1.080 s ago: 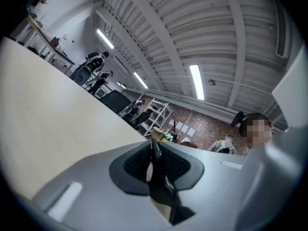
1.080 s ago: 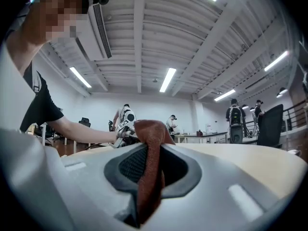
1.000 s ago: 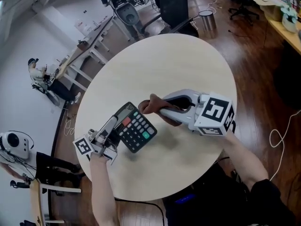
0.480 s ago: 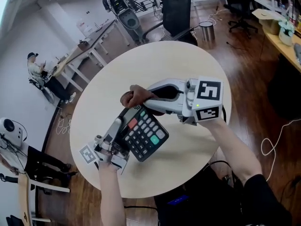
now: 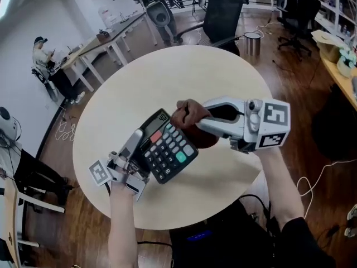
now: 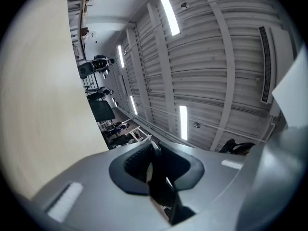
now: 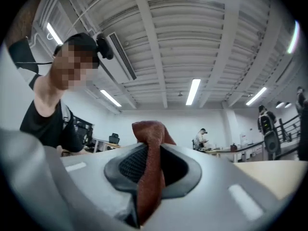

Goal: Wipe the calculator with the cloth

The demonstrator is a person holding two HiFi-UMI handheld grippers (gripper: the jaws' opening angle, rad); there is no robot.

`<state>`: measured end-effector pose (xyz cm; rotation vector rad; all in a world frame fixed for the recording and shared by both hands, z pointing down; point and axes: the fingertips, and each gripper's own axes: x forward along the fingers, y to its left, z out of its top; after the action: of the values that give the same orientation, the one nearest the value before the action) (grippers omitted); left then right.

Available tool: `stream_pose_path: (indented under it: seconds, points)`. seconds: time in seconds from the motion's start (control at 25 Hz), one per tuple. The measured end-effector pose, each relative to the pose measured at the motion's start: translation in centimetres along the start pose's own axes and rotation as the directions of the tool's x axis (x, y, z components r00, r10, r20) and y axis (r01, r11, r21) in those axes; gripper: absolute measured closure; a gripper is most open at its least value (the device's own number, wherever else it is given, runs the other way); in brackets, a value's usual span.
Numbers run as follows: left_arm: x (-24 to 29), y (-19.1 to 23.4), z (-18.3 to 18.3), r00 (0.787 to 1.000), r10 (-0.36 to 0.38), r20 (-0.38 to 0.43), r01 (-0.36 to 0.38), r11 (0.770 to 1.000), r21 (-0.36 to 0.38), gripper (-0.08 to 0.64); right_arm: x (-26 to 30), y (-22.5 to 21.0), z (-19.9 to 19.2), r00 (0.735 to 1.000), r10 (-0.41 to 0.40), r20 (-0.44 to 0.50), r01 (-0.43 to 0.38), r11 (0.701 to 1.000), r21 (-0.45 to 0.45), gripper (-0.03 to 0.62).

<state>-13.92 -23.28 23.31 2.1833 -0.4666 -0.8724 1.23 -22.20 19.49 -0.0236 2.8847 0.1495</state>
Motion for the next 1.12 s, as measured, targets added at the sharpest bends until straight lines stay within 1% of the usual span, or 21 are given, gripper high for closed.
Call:
stream_pose_path:
  seconds: [0.08,0.12,0.2,0.28,0.44,0.56,0.68,0.72,0.76,0.8,0.84,0.88,0.92,0.96,1.04,1.08,1.12]
  points:
    - [-0.1,-0.3,-0.3,1.0,-0.008,-0.006,0.008,1.0,-0.008,0.502,2.5,-2.6,0.5,0.997,-0.08,-0.004,0.08,0.997,0.007,0.525]
    - [-0.3,-0.3,-0.5,1.0,-0.009,-0.003,0.009,1.0,-0.009,0.502,3.8,-3.2,0.4,0.996,-0.089,-0.018,0.09,0.996,0.013,0.525]
    - [-0.8,-0.1,-0.7,1.0,0.001,0.018,-0.001,1.0,-0.012,0.502,5.6,-2.8,-0.6,0.997,-0.047,-0.063,0.049,0.998,0.028,0.525]
    - [-1.2,0.6,-0.5,0.998,0.022,0.051,-0.021,1.0,-0.021,0.502,5.8,-1.5,-1.7,0.996,0.011,-0.09,-0.007,0.999,0.046,0.525]
    - [-2.2,2.4,-0.3,0.988,0.073,0.136,-0.069,0.997,-0.037,0.502,2.4,0.6,-2.7,0.997,0.072,-0.04,-0.067,0.99,0.125,0.525]
    - [-3.1,4.0,-0.2,0.973,0.135,0.187,-0.13,0.991,-0.038,0.502,-0.5,2.8,-3.4,0.995,0.094,-0.017,-0.091,0.985,0.149,0.525]
    - [-4.0,5.0,2.3,0.951,0.205,0.231,-0.198,0.979,-0.053,0.502,-1.0,4.8,-3.6,0.993,0.114,-0.034,-0.109,0.988,0.112,0.525]
    - [-4.6,5.3,3.2,0.94,0.226,0.255,-0.217,0.974,-0.061,0.502,-0.7,5.2,-3.8,0.994,0.099,-0.046,-0.094,0.991,0.095,0.525]
    - [-5.3,5.5,3.9,0.928,0.244,0.281,-0.234,0.97,-0.07,0.502,-0.4,5.3,-3.9,0.997,0.064,-0.054,-0.059,0.995,0.08,0.525]
    - [-5.9,5.6,4.4,0.915,0.261,0.306,-0.25,0.965,-0.078,0.502,0.0,5.0,-3.8,0.999,0.01,-0.051,-0.007,0.997,0.073,0.525]
    - [-6.3,5.6,4.7,0.902,0.276,0.331,-0.263,0.961,-0.085,0.502,0.4,4.3,-3.5,0.998,-0.056,-0.039,0.059,0.996,0.07,0.525]
    - [-6.5,5.6,4.9,0.89,0.289,0.353,-0.274,0.957,-0.093,0.502,0.6,3.3,-2.9,0.991,-0.13,-0.02,0.131,0.989,0.066,0.525]
    - [-6.5,5.5,4.9,0.878,0.299,0.373,-0.282,0.954,-0.1,0.502,0.8,2.2,-2.1,0.979,-0.205,0.0,0.205,0.977,0.056,0.525]
    - [-6.5,5.4,5.0,0.868,0.307,0.391,-0.289,0.952,-0.105,0.502,1.1,1.1,-1.3,0.96,-0.278,0.018,0.277,0.96,0.035,0.525]
    - [-6.5,5.3,5.2,0.853,0.315,0.417,-0.298,0.949,-0.107,0.502,2.0,-0.7,-0.6,0.917,-0.397,0.025,0.398,0.916,-0.045,0.525]
    - [-6.5,5.3,5.4,0.847,0.316,0.427,-0.299,0.948,-0.107,0.502,2.7,-1.2,-0.8,0.9,-0.437,0.012,0.436,0.895,-0.094,0.525]
    - [-6.4,5.2,5.5,0.843,0.315,0.437,-0.298,0.948,-0.109,0.502,3.6,-1.5,-1.4,0.887,-0.461,-0.009,0.456,0.88,-0.134,0.525]
